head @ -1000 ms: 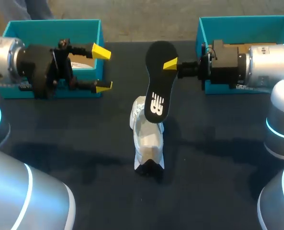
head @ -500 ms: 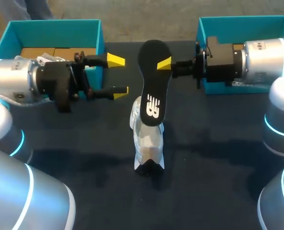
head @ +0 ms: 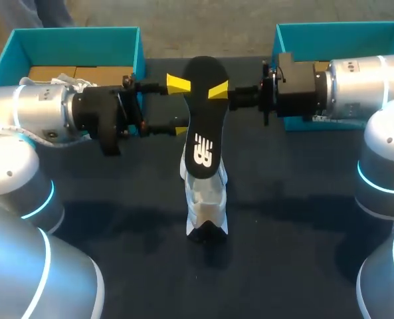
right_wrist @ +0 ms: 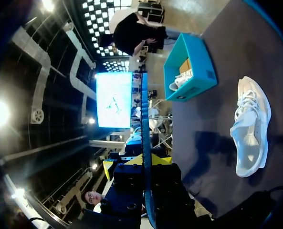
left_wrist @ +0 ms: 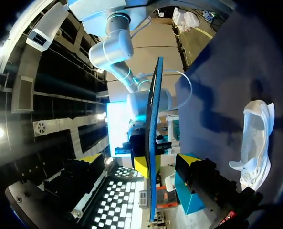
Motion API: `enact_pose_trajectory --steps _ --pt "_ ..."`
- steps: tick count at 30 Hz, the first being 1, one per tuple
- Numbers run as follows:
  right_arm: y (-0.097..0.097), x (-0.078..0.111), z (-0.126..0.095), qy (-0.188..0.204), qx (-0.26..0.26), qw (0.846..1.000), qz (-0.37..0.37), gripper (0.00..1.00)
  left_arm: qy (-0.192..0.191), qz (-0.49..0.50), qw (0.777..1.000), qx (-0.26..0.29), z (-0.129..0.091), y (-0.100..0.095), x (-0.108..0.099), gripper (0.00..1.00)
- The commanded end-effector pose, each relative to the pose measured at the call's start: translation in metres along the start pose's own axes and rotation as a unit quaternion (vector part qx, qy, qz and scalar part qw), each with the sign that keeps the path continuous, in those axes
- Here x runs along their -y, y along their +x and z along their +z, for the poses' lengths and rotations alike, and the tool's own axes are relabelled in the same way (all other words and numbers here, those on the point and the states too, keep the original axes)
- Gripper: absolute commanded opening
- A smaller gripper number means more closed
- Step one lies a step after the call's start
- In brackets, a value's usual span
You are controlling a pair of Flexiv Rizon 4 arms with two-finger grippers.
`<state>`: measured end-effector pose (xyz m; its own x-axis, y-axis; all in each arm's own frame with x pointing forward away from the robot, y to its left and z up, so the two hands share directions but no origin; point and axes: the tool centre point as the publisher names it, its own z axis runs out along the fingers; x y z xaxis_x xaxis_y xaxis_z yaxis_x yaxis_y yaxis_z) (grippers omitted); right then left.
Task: Take the shoe out of the shoebox, open the shoe tongue, remove and reinsert the insole, then place the shoe into the shoebox
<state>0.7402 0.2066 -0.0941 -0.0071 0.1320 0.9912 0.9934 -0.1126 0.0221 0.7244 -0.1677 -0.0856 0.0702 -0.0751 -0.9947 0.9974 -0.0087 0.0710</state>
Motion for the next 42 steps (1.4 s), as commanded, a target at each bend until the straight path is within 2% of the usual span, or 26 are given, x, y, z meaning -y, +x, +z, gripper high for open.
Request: enact_pose_trajectory --steps 1,16,20,23,33,42 --pt "-0.002 -0.002 0.01 0.0 -0.001 1.0 0.001 0.0 -0.003 0.006 1.0 0.012 0.01 0.008 -0.006 1.0" --pt "-0.001 -0.001 0.012 -0.001 -0.002 1.0 -0.002 0.0 -0.01 0.015 1.0 0.017 0.014 0.015 0.001 0.99" --pt "-0.001 -0.001 0.014 0.001 -0.003 1.0 -0.002 0.0 -0.007 0.017 1.0 0.02 0.018 0.015 0.002 0.87" --pt "-0.001 -0.001 0.016 0.002 -0.005 1.0 -0.003 0.0 -0.006 0.017 1.0 0.021 0.02 0.016 0.003 0.84" --pt "0.001 0.002 0.017 0.003 -0.005 1.0 -0.005 0.0 -0.001 0.018 1.0 0.018 0.022 0.02 0.004 0.49" --pt "-0.002 0.002 0.015 0.0 -0.005 1.0 -0.001 0.0 0.002 0.021 1.0 0.018 0.023 0.019 0.007 0.45"
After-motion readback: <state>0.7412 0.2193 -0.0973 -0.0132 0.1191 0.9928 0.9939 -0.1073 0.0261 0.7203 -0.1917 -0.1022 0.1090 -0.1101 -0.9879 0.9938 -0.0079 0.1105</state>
